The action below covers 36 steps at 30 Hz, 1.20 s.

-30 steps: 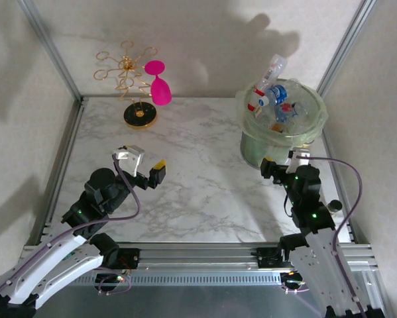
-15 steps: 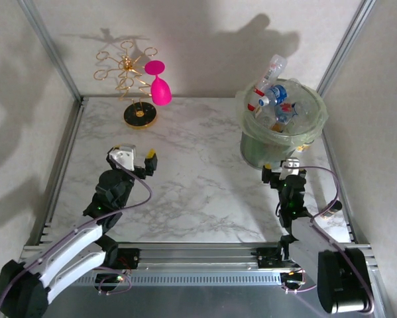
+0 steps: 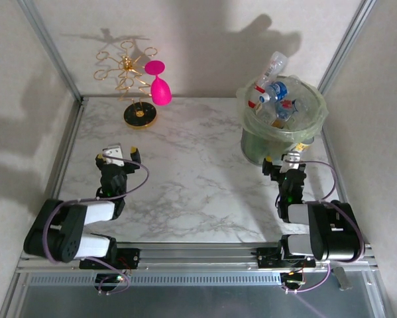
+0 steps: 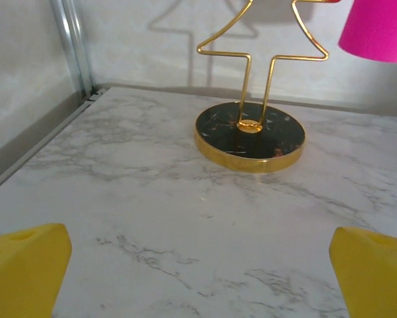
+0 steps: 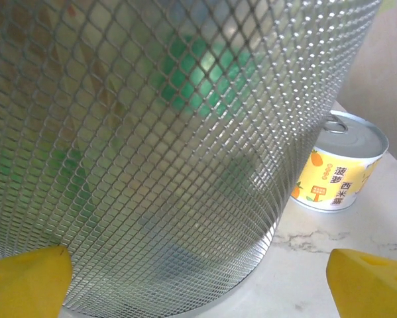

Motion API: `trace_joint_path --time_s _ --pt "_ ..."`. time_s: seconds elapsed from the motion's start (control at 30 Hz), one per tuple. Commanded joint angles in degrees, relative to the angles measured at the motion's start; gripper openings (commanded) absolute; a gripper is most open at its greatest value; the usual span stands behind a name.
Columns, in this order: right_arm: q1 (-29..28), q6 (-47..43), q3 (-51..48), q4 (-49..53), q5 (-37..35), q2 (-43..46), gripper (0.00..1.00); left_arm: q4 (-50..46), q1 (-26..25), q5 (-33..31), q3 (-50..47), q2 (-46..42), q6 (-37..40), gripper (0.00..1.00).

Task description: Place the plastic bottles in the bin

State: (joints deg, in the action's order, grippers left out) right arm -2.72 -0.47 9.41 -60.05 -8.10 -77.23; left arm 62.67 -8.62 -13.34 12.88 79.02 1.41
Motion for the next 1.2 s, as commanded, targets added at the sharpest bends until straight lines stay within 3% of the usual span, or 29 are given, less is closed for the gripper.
trace_joint_path --time_s 0.0,0.07,0.1,0.13,0.2,0.27,1.17 --pt "1.6 2.5 1.2 -9.9 2.0 -3.0 0.98 16.7 1.0 1.2 -4.4 6.0 -1.8 0.99" --pt "1.6 2.3 -2.3 -20.7 2.5 -7.7 0.99 24.7 1.1 2.9 -6.0 10.1 -0.9 0.99" --pt "1.6 1.9 -3.8 -27.8 2.9 -11.2 0.99 20.4 1.1 3.9 -5.0 9.1 -0.9 0.99" --pt "1.6 1.5 -3.4 -28.5 3.7 -12.4 0.99 15.5 1.9 5.7 -2.9 8.5 -1.2 0.99" --pt "1.6 0.8 1.3 -16.7 6.2 -10.8 0.99 11.5 4.8 8.8 -0.5 9.1 -3.6 0.99" --pt "1.9 1.2 3.1 -13.1 6.2 -11.0 0.99 11.0 6.2 9.6 0.2 9.3 -5.2 0.99" --pt "3.0 1.8 3.5 -12.9 7.6 -11.2 0.99 10.4 6.0 9.2 0.6 9.3 -5.0 0.99"
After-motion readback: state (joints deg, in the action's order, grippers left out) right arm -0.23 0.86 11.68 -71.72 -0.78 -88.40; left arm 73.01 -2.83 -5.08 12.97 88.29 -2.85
